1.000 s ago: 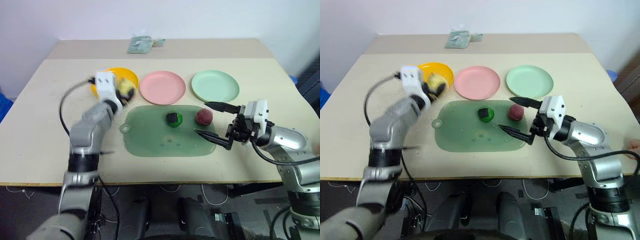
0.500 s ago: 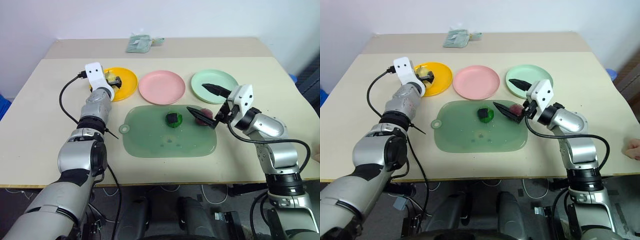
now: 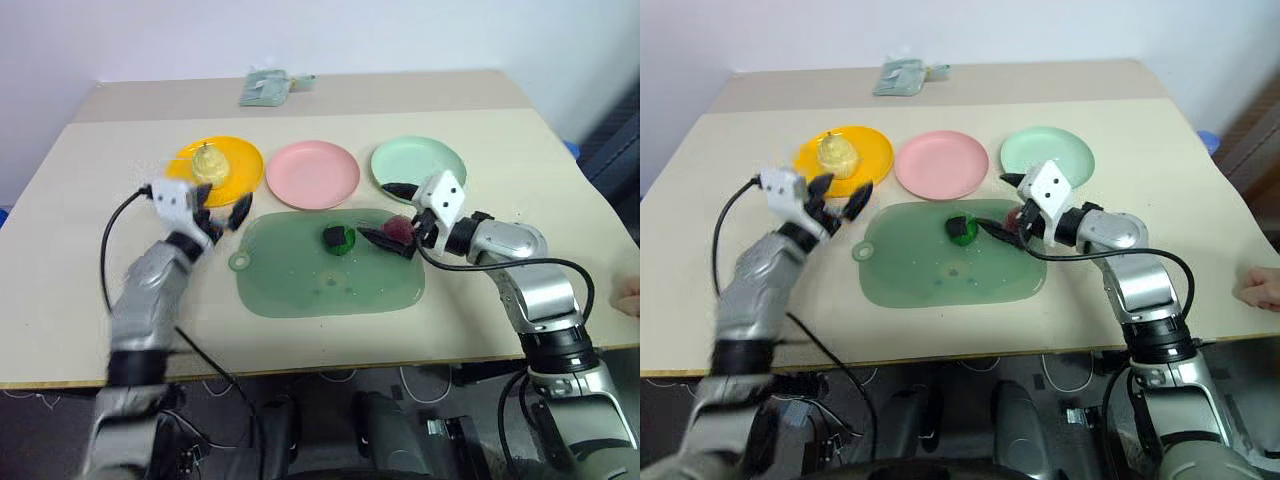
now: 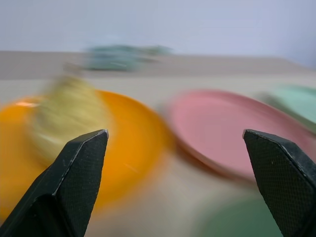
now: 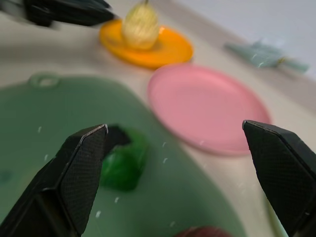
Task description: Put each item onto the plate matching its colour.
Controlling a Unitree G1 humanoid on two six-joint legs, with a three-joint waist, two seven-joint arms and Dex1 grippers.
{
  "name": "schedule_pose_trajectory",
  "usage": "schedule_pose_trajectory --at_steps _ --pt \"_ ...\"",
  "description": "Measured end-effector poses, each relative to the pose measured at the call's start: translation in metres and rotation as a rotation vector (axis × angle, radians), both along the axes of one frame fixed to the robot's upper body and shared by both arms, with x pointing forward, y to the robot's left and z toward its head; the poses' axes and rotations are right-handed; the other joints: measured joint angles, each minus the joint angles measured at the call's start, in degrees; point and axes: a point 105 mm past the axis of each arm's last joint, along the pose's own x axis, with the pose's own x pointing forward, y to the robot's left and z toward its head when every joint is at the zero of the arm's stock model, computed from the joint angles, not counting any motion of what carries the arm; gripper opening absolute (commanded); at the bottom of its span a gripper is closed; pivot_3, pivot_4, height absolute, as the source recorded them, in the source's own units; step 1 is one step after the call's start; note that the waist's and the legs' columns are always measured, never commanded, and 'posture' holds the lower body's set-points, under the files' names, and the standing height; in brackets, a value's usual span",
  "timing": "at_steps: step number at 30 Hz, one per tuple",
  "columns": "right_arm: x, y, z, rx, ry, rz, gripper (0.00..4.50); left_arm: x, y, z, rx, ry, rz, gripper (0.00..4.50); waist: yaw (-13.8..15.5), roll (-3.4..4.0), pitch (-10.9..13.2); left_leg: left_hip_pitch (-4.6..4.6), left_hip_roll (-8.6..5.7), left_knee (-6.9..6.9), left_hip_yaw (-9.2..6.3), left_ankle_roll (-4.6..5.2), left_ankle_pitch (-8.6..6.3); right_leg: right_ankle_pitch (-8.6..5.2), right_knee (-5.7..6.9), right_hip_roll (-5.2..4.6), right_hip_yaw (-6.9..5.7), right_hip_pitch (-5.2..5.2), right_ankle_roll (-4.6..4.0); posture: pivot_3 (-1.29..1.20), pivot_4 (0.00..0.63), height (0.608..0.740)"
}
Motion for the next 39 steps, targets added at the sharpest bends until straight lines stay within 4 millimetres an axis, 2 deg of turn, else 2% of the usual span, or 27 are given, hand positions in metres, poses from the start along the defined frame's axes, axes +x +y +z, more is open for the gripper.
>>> schedule_pose_trajectory --at_steps 3,5,10,14,18,22,25,27,34,37,38,39 --pt "0.005 0.006 -0.01 -0.042 0.067 0.007 4.5 -0.043 -0.005 0.001 0.103 0.021 -0.206 4.47 0.5 0.05 0.0 0.01 0.0 0.06 -0.01 0.0 0.0 -0.08 -0.06 -0.03 -0.04 0.08 -0.28 0.0 0.15 0.74" --pt "0.006 0.011 -0.012 -0.047 0.091 0.016 4.5 -0.059 -0.005 0.003 0.135 0.034 -0.28 4.47 0.7 0.05 0.0 0.01 -0.01 0.06 -0.02 0.0 0.0 -0.09 -0.13 -0.06 -0.05 0.11 -0.3 0.0 0.15 0.74" --pt "0.009 0.016 -0.02 -0.059 0.159 0.023 4.5 -0.086 0.0 0.015 0.209 0.04 -0.38 4.47 0.3 0.08 0.0 0.01 0.0 0.0 0.01 0.03 -0.02 -0.08 -0.14 -0.04 -0.06 0.06 -0.29 0.0 0.15 0.74" --pt "0.008 0.017 -0.034 -0.085 0.245 0.031 4.5 -0.102 0.004 0.006 0.248 0.088 -0.404 4.47 0.2 0.1 0.0 0.01 0.01 -0.05 0.0 0.03 -0.01 -0.09 -0.13 -0.03 -0.07 0.03 -0.29 0.0 0.15 0.74" --pt "0.007 0.019 -0.044 -0.097 0.303 0.039 4.5 -0.109 -0.001 0.004 0.256 0.092 -0.414 4.47 0.5 0.1 0.0 0.01 0.01 0.0 0.0 0.03 -0.02 -0.09 -0.15 -0.04 -0.07 0.08 -0.29 0.0 0.15 0.74" --pt "0.011 0.021 -0.046 -0.089 0.322 0.037 4.5 -0.114 -0.008 0.005 0.247 0.077 -0.413 4.47 0.3 0.1 0.0 0.01 0.02 -0.02 0.0 0.03 -0.02 -0.08 -0.13 -0.02 -0.07 0.04 -0.29 0.0 0.15 0.74" --pt "0.013 0.027 -0.045 -0.076 0.324 0.046 3.65 -0.115 -0.008 0.004 0.242 0.079 -0.408 4.5 0.3 0.1 0.0 0.01 0.02 -0.03 0.0 0.03 -0.02 -0.08 -0.13 -0.01 -0.07 0.04 -0.28 0.0 0.15 0.74" --pt "0.014 0.03 -0.043 -0.07 0.321 0.053 2.74 -0.114 -0.008 0.003 0.24 0.076 -0.401 4.5 0.3 0.1 0.0 0.01 0.02 -0.03 0.01 0.03 -0.02 -0.08 -0.13 -0.01 -0.07 0.04 -0.28 0.0 0.15 0.74" --pt "0.015 0.032 -0.037 -0.05 0.326 0.053 2.74 -0.112 -0.008 0.003 0.233 0.069 -0.381 4.5 0.3 0.1 0.0 0.01 0.01 -0.02 0.0 0.03 -0.02 -0.08 -0.13 0.0 -0.09 0.05 -0.28 0.0 0.15 0.74" --pt "0.016 0.028 -0.02 0.016 0.319 0.042 2.74 -0.111 -0.007 0.003 0.227 0.065 -0.363 4.5 0.3 0.13 0.0 0.01 0.01 -0.02 0.0 0.03 -0.02 -0.08 -0.13 -0.01 -0.08 0.03 -0.28 0.0 0.15 0.74" --pt "0.021 0.025 -0.005 0.057 0.296 0.021 2.74 -0.109 -0.008 0.005 0.224 0.062 -0.356 4.5 0.3 0.16 0.0 0.01 0.01 -0.01 0.0 0.03 -0.02 -0.08 -0.13 -0.01 -0.08 0.03 -0.28 0.0 0.15 0.74" --pt "0.03 0.019 0.021 0.112 0.24 -0.008 2.74 -0.108 -0.009 0.006 0.22 0.053 -0.351 4.5 0.3 0.18 0.0 0.0 0.01 -0.01 0.02 0.02 -0.02 -0.08 -0.13 -0.01 -0.08 0.02 -0.28 0.0 0.15 0.74"
